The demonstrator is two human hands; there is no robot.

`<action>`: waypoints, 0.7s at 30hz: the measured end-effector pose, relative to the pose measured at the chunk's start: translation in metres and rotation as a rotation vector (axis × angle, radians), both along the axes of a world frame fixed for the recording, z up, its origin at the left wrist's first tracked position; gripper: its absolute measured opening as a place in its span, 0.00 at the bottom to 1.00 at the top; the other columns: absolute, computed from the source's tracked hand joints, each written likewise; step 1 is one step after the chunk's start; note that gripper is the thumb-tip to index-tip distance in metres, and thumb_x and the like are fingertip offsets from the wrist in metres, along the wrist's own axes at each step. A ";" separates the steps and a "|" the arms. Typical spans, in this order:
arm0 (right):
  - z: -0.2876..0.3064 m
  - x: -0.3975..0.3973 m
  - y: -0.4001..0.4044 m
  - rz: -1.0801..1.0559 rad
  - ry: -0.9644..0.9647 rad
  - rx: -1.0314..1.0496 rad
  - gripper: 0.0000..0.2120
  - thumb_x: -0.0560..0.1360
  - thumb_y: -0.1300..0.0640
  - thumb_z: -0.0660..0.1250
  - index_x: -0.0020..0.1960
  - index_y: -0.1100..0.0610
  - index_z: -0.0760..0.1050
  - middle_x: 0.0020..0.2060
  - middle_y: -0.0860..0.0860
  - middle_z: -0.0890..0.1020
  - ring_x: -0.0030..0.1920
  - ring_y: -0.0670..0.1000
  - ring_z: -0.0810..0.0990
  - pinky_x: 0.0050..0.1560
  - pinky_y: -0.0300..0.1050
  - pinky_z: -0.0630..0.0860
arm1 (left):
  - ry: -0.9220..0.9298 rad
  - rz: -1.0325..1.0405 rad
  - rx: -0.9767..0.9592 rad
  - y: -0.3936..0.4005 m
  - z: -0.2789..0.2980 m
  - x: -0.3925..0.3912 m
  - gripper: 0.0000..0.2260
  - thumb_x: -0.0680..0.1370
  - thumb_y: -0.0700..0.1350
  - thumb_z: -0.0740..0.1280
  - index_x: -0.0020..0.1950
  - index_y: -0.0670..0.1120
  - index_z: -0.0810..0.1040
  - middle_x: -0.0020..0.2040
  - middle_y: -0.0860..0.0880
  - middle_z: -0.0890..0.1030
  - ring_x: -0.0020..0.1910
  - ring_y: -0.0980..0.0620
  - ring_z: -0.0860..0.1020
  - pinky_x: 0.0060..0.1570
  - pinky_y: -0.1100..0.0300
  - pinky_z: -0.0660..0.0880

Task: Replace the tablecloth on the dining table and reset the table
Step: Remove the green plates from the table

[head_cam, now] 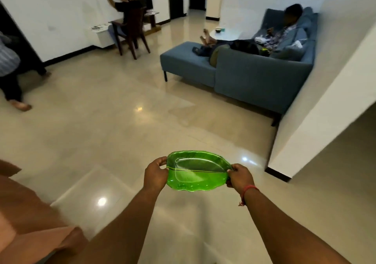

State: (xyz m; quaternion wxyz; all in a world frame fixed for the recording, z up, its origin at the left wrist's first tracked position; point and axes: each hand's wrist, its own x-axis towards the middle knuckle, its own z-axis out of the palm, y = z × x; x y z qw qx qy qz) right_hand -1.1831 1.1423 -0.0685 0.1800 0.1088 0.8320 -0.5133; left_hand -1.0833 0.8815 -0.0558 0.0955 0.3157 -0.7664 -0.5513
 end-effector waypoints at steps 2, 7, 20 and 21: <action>0.006 -0.034 -0.027 0.078 -0.006 -0.017 0.09 0.77 0.66 0.62 0.42 0.57 0.78 0.35 0.59 0.80 0.33 0.58 0.80 0.41 0.55 0.83 | 0.006 0.072 0.017 -0.019 0.005 -0.017 0.17 0.73 0.34 0.71 0.60 0.47 0.82 0.53 0.52 0.84 0.55 0.51 0.81 0.63 0.52 0.75; 0.015 -0.097 -0.115 0.250 -0.008 -0.018 0.09 0.77 0.66 0.62 0.42 0.58 0.77 0.34 0.59 0.79 0.33 0.57 0.78 0.42 0.57 0.82 | 0.010 0.249 0.033 -0.080 0.010 -0.033 0.18 0.72 0.33 0.70 0.59 0.47 0.82 0.53 0.51 0.84 0.55 0.51 0.81 0.62 0.51 0.76; 0.018 -0.158 -0.437 0.624 0.015 -0.020 0.08 0.78 0.66 0.62 0.44 0.59 0.78 0.36 0.58 0.80 0.32 0.55 0.78 0.42 0.55 0.82 | 0.043 0.615 0.072 -0.334 -0.002 -0.018 0.17 0.69 0.35 0.69 0.51 0.55 0.82 0.49 0.54 0.84 0.50 0.49 0.83 0.55 0.44 0.79; 0.018 -0.158 -0.467 0.652 0.018 -0.021 0.08 0.77 0.66 0.62 0.44 0.58 0.78 0.36 0.58 0.80 0.33 0.55 0.79 0.43 0.56 0.82 | 0.043 0.649 0.072 -0.355 0.002 -0.014 0.16 0.70 0.35 0.69 0.51 0.54 0.82 0.49 0.54 0.84 0.50 0.49 0.82 0.56 0.48 0.79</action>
